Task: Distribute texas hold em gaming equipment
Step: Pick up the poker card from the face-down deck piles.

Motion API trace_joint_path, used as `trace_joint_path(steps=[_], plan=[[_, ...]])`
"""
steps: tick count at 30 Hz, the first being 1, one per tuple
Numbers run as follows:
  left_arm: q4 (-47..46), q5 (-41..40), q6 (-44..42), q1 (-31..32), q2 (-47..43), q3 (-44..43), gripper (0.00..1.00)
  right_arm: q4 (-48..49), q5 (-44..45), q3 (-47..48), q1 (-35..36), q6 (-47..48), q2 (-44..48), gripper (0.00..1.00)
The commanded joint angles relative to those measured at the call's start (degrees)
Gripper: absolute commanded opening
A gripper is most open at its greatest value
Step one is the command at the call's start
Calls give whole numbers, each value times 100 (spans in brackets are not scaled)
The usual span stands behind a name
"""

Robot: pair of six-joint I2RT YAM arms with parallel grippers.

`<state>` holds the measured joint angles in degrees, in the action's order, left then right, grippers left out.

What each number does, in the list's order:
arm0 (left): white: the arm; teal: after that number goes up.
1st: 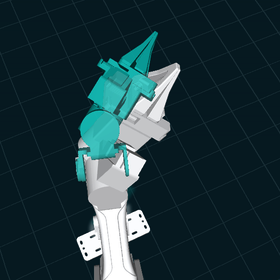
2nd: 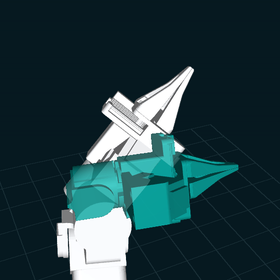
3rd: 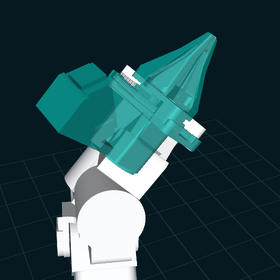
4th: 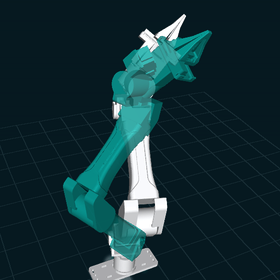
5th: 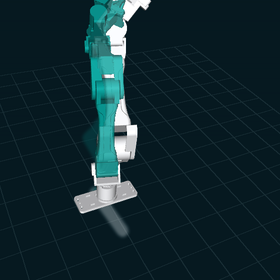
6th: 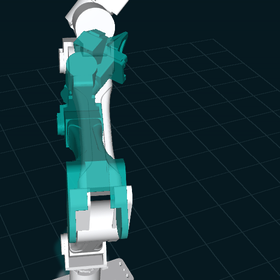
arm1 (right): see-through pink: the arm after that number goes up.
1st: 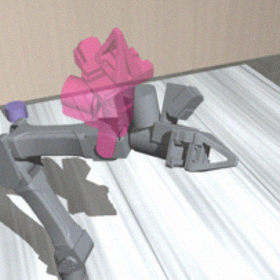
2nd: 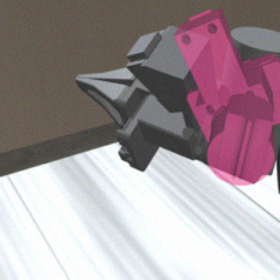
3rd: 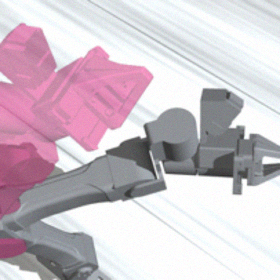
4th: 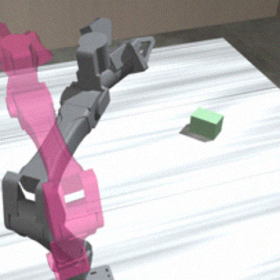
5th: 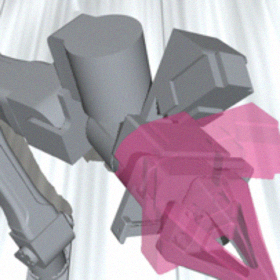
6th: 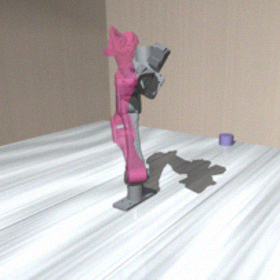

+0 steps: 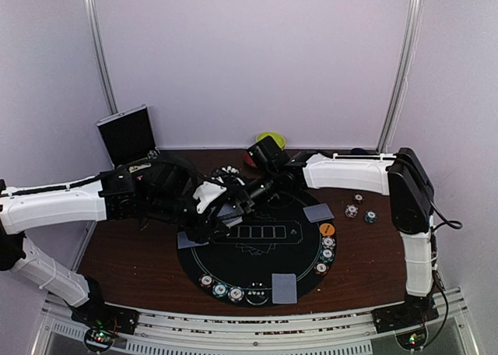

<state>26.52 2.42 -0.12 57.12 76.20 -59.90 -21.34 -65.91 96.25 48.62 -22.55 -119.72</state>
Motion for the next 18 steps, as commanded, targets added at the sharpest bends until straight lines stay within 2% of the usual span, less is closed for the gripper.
trace_joint_path(steps=[1, 11, 18], plan=[[-374, 10, -71, 36, -136, 9, 62, 501, -185, -207, -78, -397, -57, 62], [-363, -224, -67, 36, -189, 70, 62, 682, -6, -676, -435, -481, 197, 47], [-355, -351, -84, 34, -129, 82, 62, 130, -61, -547, -476, -44, 177, 42]])
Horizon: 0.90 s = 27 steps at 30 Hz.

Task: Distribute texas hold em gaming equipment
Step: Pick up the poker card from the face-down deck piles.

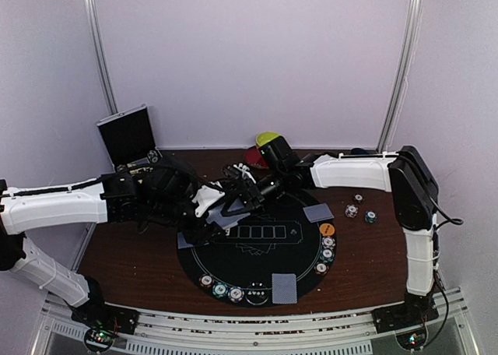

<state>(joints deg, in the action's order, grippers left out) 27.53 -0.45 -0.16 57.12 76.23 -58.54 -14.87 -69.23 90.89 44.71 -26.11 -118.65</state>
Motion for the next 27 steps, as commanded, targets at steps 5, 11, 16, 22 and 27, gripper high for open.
trace_joint_path(steps=[5, 11, 16, 22, 27], plan=[[-389, -294, -48, 36, -82, -57, 62, -1008, 246, 217, -98, 697, 151, 40], [-354, -458, -20, 36, -58, -36, 62, -1301, 220, 255, -144, 954, 399, 31], [-342, -483, -10, 42, -46, -35, 62, -1497, 285, 249, -181, 1140, 519, 30], [-340, -541, 0, 36, -46, -18, 63, -1891, 253, 365, -207, 1418, 574, 15], [-338, -574, 12, 36, -55, -18, 63, -2001, 233, 413, -272, 1486, 686, 0]])
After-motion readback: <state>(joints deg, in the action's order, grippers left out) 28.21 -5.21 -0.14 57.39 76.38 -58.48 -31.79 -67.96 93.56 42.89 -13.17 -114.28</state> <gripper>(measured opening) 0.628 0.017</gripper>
